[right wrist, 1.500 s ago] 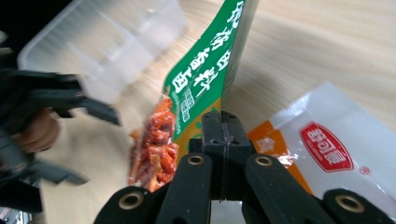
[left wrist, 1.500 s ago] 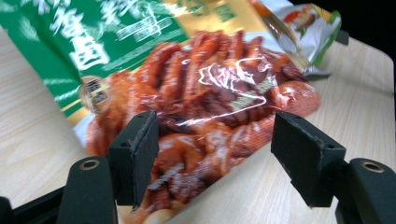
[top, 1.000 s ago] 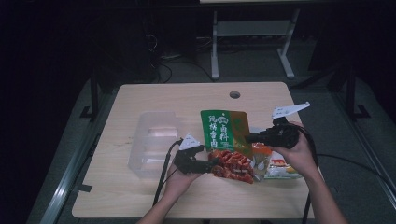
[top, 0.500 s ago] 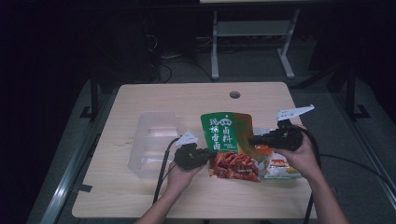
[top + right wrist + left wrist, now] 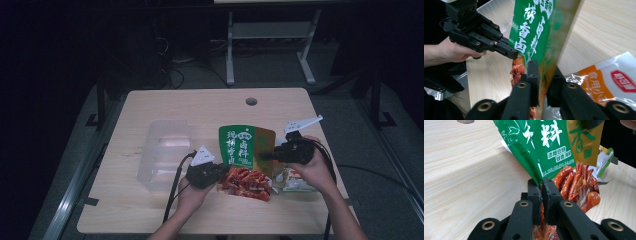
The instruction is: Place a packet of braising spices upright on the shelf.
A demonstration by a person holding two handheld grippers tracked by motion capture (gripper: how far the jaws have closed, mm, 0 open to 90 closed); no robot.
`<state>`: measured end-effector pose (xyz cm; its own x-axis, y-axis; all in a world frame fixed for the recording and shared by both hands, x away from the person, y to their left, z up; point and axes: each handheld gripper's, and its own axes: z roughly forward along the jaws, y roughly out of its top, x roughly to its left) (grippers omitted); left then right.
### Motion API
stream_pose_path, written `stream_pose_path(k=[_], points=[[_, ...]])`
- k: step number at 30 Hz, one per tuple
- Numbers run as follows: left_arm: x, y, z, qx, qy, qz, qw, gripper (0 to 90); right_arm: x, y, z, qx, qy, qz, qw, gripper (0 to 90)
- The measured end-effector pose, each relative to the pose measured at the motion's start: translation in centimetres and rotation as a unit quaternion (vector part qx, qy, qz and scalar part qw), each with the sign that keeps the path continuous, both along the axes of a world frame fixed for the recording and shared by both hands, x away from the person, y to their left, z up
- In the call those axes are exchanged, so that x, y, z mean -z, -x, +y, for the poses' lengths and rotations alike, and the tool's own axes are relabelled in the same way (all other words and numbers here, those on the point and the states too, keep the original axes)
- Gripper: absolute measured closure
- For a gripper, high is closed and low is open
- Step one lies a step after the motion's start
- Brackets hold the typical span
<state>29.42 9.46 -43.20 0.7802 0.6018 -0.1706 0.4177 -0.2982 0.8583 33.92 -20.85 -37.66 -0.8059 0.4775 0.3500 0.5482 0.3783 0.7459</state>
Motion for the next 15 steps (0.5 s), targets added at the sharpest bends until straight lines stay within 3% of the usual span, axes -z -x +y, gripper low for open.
stream_pose_path(k=[5,11,12,14,15], points=[[0.1,0.3,0.4,-0.003,0.0,-0.001,1.0,85.2,0.6,-0.5,0.9,-0.012,0.0,0.017,0.9998,71.2],[0.1,0.6,0.7,-0.002,0.002,-0.001,1.0,85.1,0.9,-0.8,1.9,-0.022,0.01,0.035,0.9991,68.1],[0.0,0.6,0.7,0.0,0.001,-0.002,1.0,85.1,1.0,-0.9,2.1,-0.024,0.014,0.037,0.9989,70.3],[0.0,0.7,0.8,0.002,-0.002,-0.003,1.0,85.0,1.0,-0.8,2.5,-0.022,0.037,0.033,0.9985,86.1],[0.0,0.8,0.8,0.0,0.001,-0.003,1.0,84.8,0.9,-0.8,2.6,-0.021,0.047,0.031,0.9982,88.1]])
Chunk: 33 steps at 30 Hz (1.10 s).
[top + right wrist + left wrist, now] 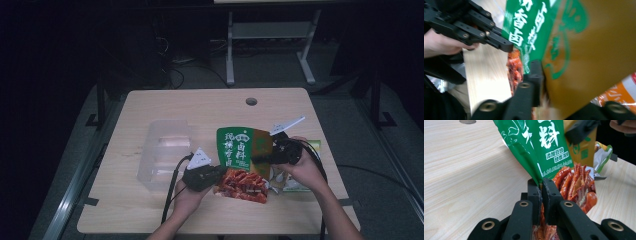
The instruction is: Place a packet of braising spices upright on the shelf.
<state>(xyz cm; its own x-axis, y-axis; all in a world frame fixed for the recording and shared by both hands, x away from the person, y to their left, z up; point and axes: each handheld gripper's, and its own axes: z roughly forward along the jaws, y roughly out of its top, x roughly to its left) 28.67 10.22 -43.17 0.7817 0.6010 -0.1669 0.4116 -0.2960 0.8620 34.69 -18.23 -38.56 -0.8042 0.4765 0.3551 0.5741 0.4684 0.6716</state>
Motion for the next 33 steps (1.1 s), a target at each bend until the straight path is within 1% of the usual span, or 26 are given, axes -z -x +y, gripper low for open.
stream_pose_path(k=[1,2,3,4,5,6,7,8,9,10,11,13,16,18,20,21,22,23,24,25,28,29,33], points=[[0.0,0.0,0.1,0.001,0.001,-0.001,1.0,84.3,-0.1,0.0,0.1,-0.002,0.0,0.0,1.0,88.7],[-0.1,0.1,0.2,-0.001,0.004,0.004,1.0,83.0,-0.2,0.2,0.1,-0.003,0.0,0.001,1.0,89.0],[-0.1,0.2,0.3,-0.001,0.005,0.003,1.0,81.3,-0.4,0.3,0.1,-0.004,0.001,-0.003,1.0,89.2],[-0.3,0.4,0.4,-0.002,0.002,0.001,1.0,78.4,-0.6,0.5,0.1,-0.004,-0.002,-0.006,1.0,89.3],[-0.4,0.6,0.4,-0.005,-0.001,-0.007,1.0,74.3,-0.8,0.6,0.0,-0.005,-0.012,-0.009,0.9999,89.4],[-0.5,1.0,0.4,-0.001,-0.011,-0.011,0.9999,70.2,-1.1,0.8,-0.2,-0.004,-0.023,-0.012,0.9997,89.4],[-0.7,1.4,0.3,-0.002,-0.022,-0.022,0.9995,66.4,-1.4,1.1,-0.3,-0.004,-0.03,-0.017,0.9994,89.5],[-0.8,1.7,0.2,-0.001,-0.029,-0.029,0.9992,63.3,-1.8,1.3,-0.3,-0.005,-0.032,-0.023,0.9992,89.5],[-1.0,2.0,0.3,0.003,-0.033,-0.033,0.9989,61.8,-2.1,1.6,-0.2,-0.006,-0.03,-0.03,0.9991,89.5],[-1.1,2.2,0.2,0.002,-0.031,-0.036,0.9989,60.7,-2.4,1.8,0.0,-0.009,-0.027,-0.035,0.999,89.5],[-1.2,2.4,0.3,0.005,-0.038,-0.041,0.9984,59.2,-2.7,2.0,0.2,-0.011,-0.025,-0.038,0.9989,89.5],[-1.3,2.7,0.4,0.002,-0.037,-0.043,0.9983,56.0,-3.3,2.3,0.5,-0.014,-0.022,-0.048,0.9985,89.6],[-1.5,3.0,1.0,-0.003,-0.024,-0.042,0.9988,52.9,-4.3,2.6,0.9,-0.019,-0.022,-0.061,0.9977,89.6],[-1.7,3.2,1.3,-0.004,-0.019,-0.045,0.9988,52.2,-4.9,2.7,1.0,-0.023,-0.023,-0.071,0.997,89.6],[-1.7,3.3,1.5,-0.006,-0.02,-0.045,0.9988,50.1,-5.4,2.7,1.1,-0.024,-0.023,-0.075,0.9966,89.6],[-1.7,3.3,1.6,-0.007,-0.025,-0.044,0.9987,48.3,-5.7,2.7,1.0,-0.024,-0.024,-0.078,0.9964,89.6],[-1.6,3.3,1.8,-0.008,-0.028,-0.047,0.9985,47.0,-5.9,2.6,0.9,-0.02,-0.029,-0.079,0.9963,89.6],[-1.4,3.2,1.9,-0.009,-0.023,-0.043,0.9987,46.4,-6.1,2.6,0.7,-0.018,-0.034,-0.079,0.9961,89.6],[-1.4,3.2,2.0,-0.004,-0.022,-0.038,0.999,47.2,-6.4,2.4,0.6,-0.012,-0.037,-0.082,0.9959,89.6],[-1.2,3.3,2.0,-0.007,-0.016,-0.034,0.9993,47.4,-6.6,2.3,0.5,-0.01,-0.037,-0.083,0.9958,89.6],[-1.1,3.4,2.0,-0.002,-0.023,-0.034,0.9992,46.7,-7.2,1.8,0.4,-0.003,-0.043,-0.085,0.9955,89.6],[-1.0,3.5,1.9,-0.001,-0.018,-0.031,0.9994,46.6,-7.5,1.5,0.5,-0.001,-0.044,-0.089,0.9951,89.6],[-1.0,3.8,2.0,0.013,-0.023,-0.033,0.9991,46.3,-8.3,0.2,1.3,0.007,-0.04,-0.097,0.9944,89.6]])
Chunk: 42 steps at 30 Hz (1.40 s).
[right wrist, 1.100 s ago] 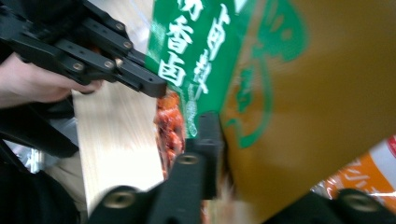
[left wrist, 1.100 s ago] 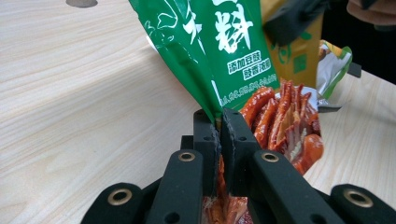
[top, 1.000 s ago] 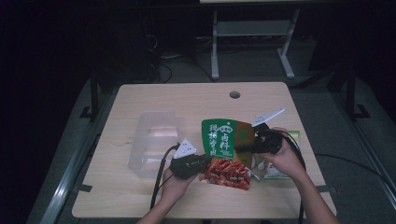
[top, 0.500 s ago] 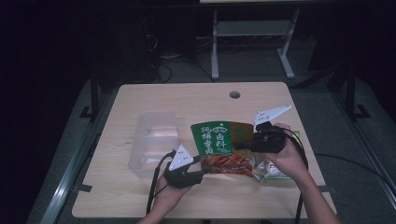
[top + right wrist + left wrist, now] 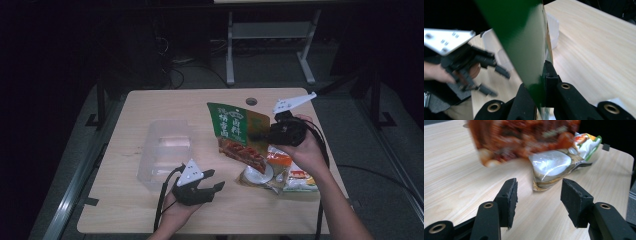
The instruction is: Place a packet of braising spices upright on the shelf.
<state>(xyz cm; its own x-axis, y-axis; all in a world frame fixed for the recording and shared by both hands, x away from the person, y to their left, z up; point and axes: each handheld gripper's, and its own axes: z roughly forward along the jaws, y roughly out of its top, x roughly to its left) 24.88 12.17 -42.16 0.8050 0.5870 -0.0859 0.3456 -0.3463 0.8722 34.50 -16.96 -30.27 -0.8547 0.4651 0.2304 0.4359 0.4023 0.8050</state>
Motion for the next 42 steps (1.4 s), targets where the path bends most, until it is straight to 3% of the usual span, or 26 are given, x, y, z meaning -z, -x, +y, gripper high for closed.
stream_pose_path(k=[3,9,17,42], points=[[0.1,0.2,0.0,0.007,-0.005,-0.007,0.9999,45.8,-0.4,-1.2,0.9,-0.001,-0.004,-0.001,1.0,89.6],[0.4,0.1,0.1,0.011,0.001,0.003,0.9999,44.9,-0.9,-3.0,3.4,-0.018,-0.011,-0.003,0.9998,89.6],[0.6,0.2,0.1,0.015,-0.001,-0.001,0.9999,43.2,-1.1,-5.3,7.1,-0.039,-0.01,-0.006,0.9992,89.6],[1.0,0.4,-0.2,0.025,-0.005,0.004,0.9997,38.7,-2.4,-8.7,14.1,-0.07,-0.012,-0.021,0.9972,89.6]])
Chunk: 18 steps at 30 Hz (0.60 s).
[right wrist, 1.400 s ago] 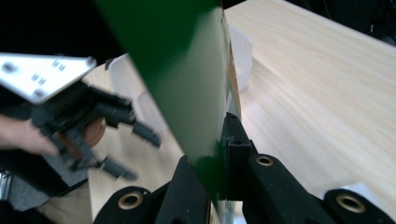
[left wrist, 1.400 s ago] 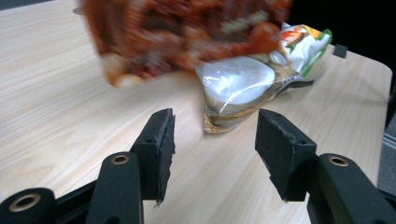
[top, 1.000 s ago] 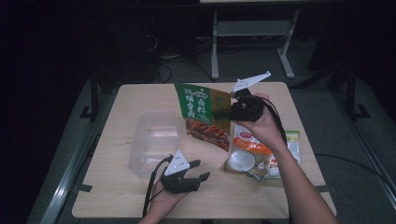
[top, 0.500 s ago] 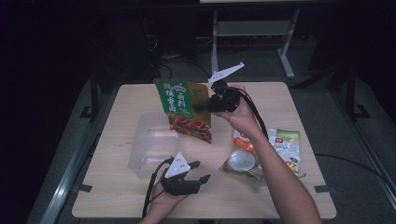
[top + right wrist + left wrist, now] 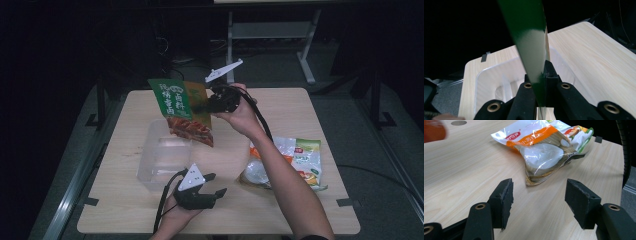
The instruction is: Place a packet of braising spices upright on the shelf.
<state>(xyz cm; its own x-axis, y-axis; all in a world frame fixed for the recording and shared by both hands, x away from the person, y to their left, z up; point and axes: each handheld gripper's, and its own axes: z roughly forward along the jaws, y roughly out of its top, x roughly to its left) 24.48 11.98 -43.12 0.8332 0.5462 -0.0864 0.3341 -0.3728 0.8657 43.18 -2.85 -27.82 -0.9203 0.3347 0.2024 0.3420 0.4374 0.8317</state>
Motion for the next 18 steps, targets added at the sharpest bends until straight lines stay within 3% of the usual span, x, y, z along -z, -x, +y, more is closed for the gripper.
stream_pose_path(k=[11,18], points=[[0.0,0.1,0.1,0.005,0.0,0.001,1.0,38.1,0.9,-1.5,4.0,-0.019,0.004,-0.003,0.9998,89.5],[0.0,0.0,0.1,0.007,0.003,-0.001,1.0,37.9,1.8,-2.3,5.6,-0.021,0.009,-0.003,0.9997,89.6]])
